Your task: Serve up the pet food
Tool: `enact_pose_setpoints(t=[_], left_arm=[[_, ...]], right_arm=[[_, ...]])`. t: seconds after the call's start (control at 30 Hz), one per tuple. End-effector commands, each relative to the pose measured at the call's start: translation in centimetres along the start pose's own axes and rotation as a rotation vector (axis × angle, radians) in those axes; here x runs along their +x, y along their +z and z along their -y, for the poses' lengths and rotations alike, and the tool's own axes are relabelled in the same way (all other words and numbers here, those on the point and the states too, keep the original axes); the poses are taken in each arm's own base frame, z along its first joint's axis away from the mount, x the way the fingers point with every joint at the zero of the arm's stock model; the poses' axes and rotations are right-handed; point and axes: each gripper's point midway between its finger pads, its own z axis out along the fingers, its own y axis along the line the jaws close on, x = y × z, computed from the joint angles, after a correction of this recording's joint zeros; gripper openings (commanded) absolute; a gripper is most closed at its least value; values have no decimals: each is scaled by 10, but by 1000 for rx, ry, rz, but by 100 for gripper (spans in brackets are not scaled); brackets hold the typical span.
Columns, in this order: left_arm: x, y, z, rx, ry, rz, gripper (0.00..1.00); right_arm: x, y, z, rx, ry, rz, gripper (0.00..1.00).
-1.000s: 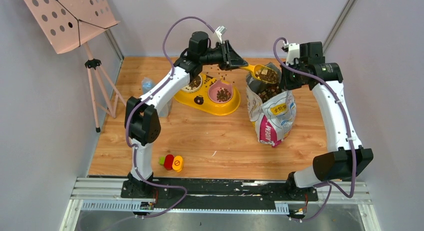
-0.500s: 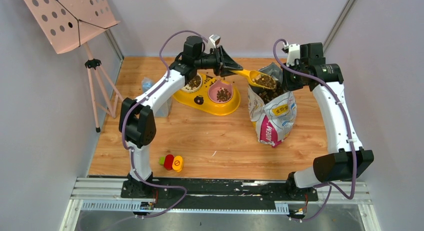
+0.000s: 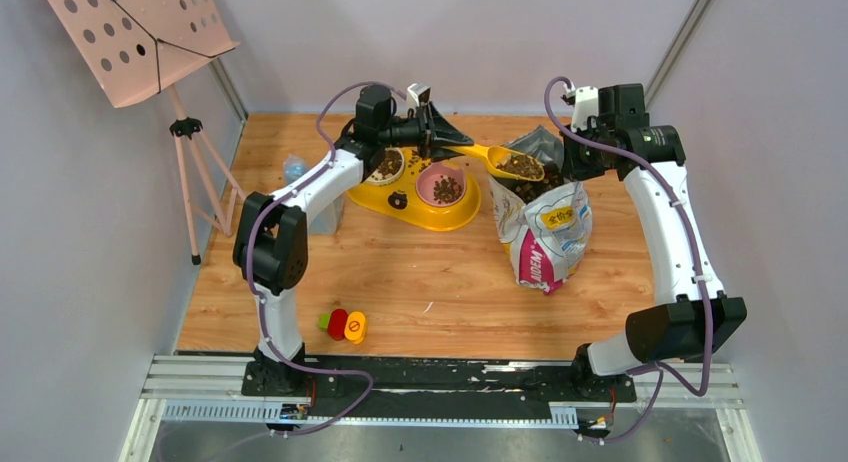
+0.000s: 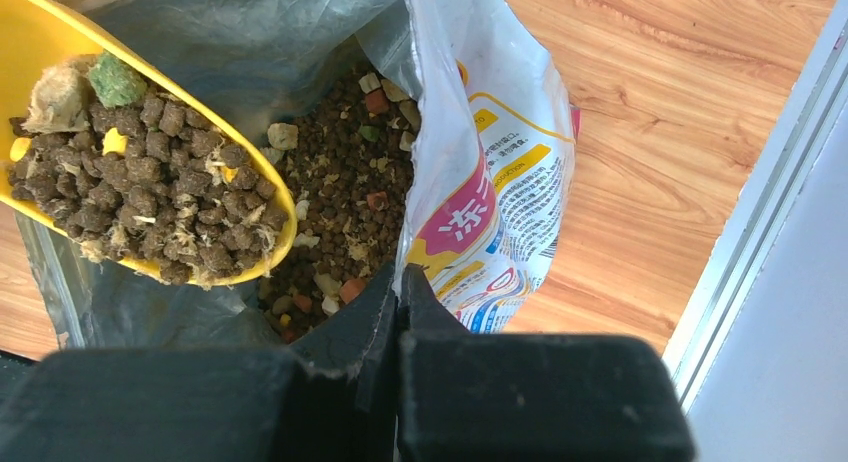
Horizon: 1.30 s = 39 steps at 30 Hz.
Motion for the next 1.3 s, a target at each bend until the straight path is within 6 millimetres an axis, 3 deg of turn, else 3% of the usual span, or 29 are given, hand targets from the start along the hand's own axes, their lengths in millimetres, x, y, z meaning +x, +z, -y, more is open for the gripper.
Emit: enact_pose_setpoints(t=[0.0,0.37,0.63,0.97,1.27], left_arm=[[11,-25,48,99,82,-2,0],[6,-57,61,138,67,52,0],[-11,-87,67,145,85,126,0],[-41,-141,34,75,87,270,0],[-50,-151,-3,-7,95,311,0]], right_arm=[[-5,-1,7,25,1,9,0],[-2,-4,9,39,-7,1,0],[-3,-1,9,34,-3,-4,0],[-9,-3,5,12,-1,13,0],[-19,-8,-1,-20,12,50,0]])
